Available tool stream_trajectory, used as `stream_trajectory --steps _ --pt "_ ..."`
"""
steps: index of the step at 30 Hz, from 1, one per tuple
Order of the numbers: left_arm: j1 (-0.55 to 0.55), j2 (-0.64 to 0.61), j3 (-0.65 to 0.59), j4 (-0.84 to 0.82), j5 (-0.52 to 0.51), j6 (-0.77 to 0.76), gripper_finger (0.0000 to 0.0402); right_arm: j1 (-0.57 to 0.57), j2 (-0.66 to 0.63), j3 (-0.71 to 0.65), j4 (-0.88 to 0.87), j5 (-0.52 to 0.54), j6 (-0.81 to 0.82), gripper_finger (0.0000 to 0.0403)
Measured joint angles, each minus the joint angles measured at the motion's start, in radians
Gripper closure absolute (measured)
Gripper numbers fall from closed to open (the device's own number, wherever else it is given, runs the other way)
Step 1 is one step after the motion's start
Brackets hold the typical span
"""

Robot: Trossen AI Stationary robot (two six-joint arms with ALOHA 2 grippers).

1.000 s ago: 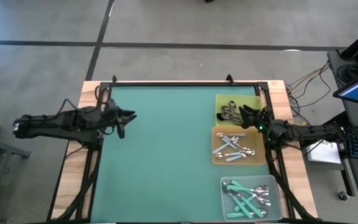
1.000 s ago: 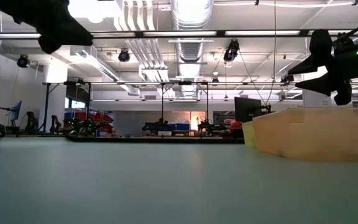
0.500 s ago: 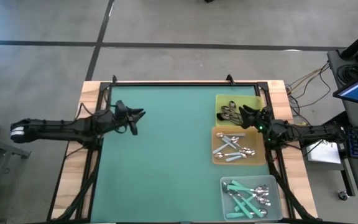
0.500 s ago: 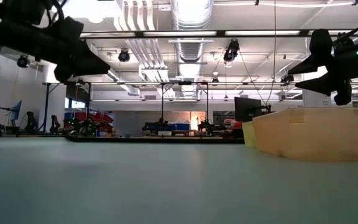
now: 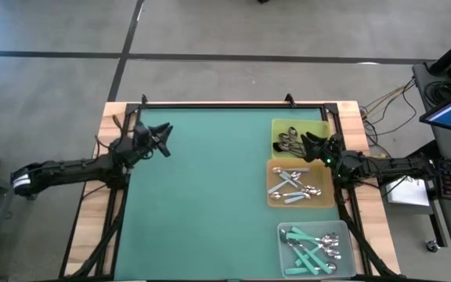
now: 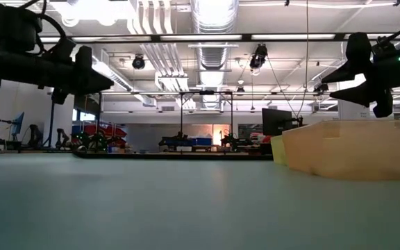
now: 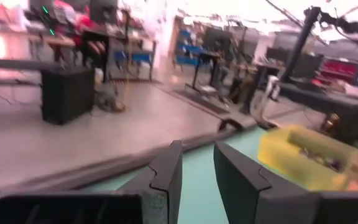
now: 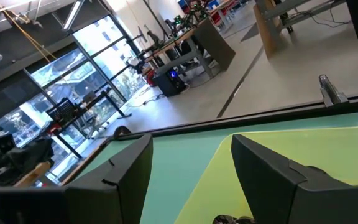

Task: Sort silverware by color (type)
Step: Return to Home Position

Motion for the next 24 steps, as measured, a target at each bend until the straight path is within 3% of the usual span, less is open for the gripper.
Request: stream_trajectory --steps 4,11,24 --pt "0.064 -0.011 0.000 0.028 -0.001 -0.007 0.0326 0.000 0.000 0.000 0.000 0.000 0.000 0.0193" --pt "0.116 -0.016 0.000 0.048 -0.003 -0.266 0.0326 0.000 0.000 0.000 0.000 0.000 0.000 0.0193" --pt "0.116 -0.016 0.021 0.014 -0.028 -0.195 0.0326 0.000 0.000 0.000 0.000 0.000 0.000 0.0193"
